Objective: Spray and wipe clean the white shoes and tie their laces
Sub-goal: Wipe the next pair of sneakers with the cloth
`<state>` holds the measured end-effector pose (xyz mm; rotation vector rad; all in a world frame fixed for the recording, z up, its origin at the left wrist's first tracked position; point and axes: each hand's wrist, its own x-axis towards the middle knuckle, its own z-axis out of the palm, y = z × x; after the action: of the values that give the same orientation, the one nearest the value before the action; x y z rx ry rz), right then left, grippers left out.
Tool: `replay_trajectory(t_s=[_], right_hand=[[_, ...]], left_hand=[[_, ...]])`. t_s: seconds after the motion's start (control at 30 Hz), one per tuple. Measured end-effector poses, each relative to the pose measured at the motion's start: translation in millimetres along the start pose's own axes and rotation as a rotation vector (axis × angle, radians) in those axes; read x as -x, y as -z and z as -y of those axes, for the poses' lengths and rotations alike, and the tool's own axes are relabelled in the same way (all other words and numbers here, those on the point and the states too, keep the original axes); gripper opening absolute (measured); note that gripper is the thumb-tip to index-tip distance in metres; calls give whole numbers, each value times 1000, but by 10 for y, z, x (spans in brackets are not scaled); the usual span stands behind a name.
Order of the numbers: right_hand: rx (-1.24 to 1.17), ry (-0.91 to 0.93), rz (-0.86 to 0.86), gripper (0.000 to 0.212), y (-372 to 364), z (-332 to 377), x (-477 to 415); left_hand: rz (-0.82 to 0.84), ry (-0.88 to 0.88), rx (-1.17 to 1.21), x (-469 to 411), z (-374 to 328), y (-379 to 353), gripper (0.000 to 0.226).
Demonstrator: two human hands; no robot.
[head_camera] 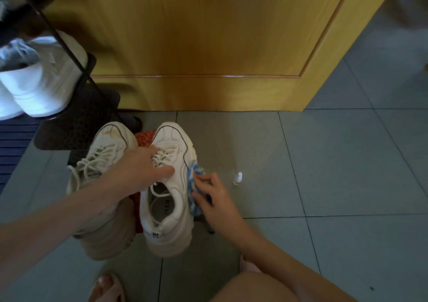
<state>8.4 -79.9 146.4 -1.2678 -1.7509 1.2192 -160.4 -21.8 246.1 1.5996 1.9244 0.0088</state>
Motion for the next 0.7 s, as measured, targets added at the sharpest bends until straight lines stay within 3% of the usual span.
replay_trajectory(t_s=[0.1, 0.27, 0.43, 0.7], right_hand=[[-97, -49, 21, 32, 63, -16, 52], [-176, -106, -191, 36, 242, 205, -505], [39, -97, -105, 39, 77, 244, -849], [-64, -80, -55, 40, 45, 116, -102]], left_hand=[[-4, -10, -5, 17, 19, -8, 73], [-15, -7, -19, 35, 5, -23, 82], [-23, 7, -1, 36, 5, -24, 89], [-73, 11, 1, 60, 28, -59, 86]])
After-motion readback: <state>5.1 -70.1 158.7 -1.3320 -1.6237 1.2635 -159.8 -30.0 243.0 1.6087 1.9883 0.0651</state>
